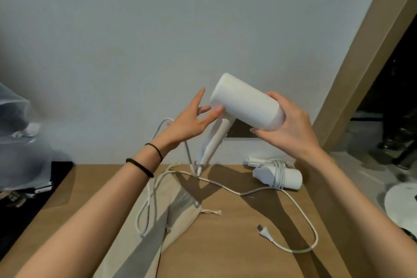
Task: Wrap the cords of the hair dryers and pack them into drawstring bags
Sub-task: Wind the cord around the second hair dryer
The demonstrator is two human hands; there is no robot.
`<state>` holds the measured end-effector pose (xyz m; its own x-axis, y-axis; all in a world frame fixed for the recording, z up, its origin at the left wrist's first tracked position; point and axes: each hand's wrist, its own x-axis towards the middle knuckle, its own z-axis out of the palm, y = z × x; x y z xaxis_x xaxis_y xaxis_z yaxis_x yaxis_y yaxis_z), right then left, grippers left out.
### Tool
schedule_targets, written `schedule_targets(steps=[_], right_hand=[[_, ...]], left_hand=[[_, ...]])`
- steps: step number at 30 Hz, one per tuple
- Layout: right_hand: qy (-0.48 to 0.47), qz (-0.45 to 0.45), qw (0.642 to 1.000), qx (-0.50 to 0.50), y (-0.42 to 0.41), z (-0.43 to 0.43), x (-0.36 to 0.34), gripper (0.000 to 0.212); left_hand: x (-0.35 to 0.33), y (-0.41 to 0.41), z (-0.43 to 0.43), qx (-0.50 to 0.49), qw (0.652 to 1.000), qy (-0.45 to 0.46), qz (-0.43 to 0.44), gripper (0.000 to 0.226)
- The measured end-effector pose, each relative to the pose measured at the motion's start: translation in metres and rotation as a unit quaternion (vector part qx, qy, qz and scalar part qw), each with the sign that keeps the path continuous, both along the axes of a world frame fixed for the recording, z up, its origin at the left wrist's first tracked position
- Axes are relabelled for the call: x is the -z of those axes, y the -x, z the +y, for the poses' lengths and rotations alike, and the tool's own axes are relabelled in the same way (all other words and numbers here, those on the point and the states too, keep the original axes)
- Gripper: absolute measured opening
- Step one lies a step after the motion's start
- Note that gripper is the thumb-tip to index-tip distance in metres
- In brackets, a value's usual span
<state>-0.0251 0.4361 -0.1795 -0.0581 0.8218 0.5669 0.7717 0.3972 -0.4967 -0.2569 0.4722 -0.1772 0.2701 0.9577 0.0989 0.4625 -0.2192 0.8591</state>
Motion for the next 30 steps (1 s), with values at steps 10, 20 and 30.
schedule_targets(steps=[10, 20, 30], right_hand=[[-0.086, -0.013, 0.996, 0.028, -0.011, -0.004, -0.01, 0.07], [-0.033, 0.088, 0.993, -0.065, 0.005, -0.009, -0.011, 0.075], [-0.001, 0.18, 0.979, -0.098, 0.032, 0.005, 0.008, 0.072]], left_hand=[[-0.021, 0.011, -0.023, -0.101, 0.907, -0.163, 0.374, 0.081], [-0.027, -0.006, -0.01, 0.087, 0.974, -0.121, -0.171, 0.069], [-0.019, -0.016, -0.008, -0.019, 0.953, -0.05, -0.297, 0.065]])
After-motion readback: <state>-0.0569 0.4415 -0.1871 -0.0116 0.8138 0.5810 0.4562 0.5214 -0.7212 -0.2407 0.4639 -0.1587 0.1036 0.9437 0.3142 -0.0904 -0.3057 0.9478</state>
